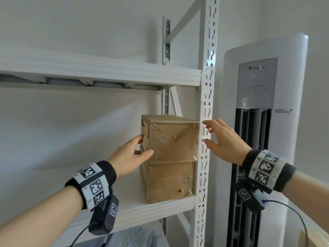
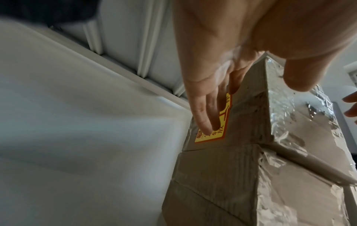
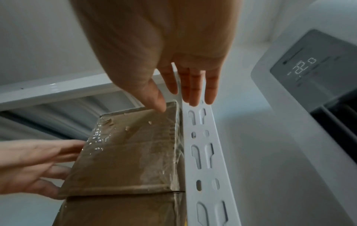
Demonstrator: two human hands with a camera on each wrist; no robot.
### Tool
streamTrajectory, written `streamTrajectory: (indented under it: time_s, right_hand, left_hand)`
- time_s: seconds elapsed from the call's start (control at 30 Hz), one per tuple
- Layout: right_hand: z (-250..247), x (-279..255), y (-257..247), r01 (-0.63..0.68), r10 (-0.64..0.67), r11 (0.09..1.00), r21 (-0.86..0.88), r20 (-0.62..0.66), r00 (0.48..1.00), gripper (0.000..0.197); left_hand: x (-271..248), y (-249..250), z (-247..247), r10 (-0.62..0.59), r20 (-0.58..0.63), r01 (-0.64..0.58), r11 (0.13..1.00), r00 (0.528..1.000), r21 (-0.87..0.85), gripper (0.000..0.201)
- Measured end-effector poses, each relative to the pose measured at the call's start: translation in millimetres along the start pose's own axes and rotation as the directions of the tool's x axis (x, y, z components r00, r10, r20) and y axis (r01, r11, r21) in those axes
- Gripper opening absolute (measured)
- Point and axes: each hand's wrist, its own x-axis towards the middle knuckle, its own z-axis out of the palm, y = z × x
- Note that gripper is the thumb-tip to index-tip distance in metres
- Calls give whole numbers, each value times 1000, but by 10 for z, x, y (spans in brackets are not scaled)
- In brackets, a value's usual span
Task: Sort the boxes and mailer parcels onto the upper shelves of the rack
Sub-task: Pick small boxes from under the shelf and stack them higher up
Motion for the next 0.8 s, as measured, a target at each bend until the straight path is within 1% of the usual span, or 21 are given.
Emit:
streamTrajectory:
  time_s: [0.1,0.13,0.23,0.37,0.43,0.5,0.57,0.67,0.73,0.8]
  right_hand:
    - [67,42,55,-21,21,998,64,3,1000,53]
    - [94,62,59,-32,31,996,85,5,999,52]
    - [194,94,52,-81,79,984,160,14,997,48]
    - [325,59,39,-153,140,939,308,64,988,47]
    - [342,43,-3,-177,157,910,376,84,984,45]
    - [325,46,-81,-168,153,890,424,69,986,42]
    - [297,56,-198,-128,126,880,457,34,991,40]
    - [276,46,-404,-65,67,861,505,14,998,39]
    - [284,15,-538,-29,17,855,518,27,999,40]
    - [295,-10,-656,10,-38,860,511,46,998,42]
  left_hand:
    - [65,48,86,-19,22,20,999,1000,-41,89]
    - [80,59,117,-16,25,18,998,1000,-63,87]
    - [84,93,217,5,3,-5,995,1000,-95,66]
    - [49,94,298,1,-29,-4,992,1000,-124,61]
    - [32,94,284,-11,-27,6,984,1000,-179,54]
    - [20,91,238,-53,-16,47,964,998,-263,44]
    - [7,73,159,-126,-8,113,912,992,-394,40]
    - [-27,30,19,-239,4,197,791,971,-579,40]
    - [-46,-11,-83,-298,10,233,723,954,-651,47]
    - [-58,-56,-189,-354,17,267,672,935,-690,49]
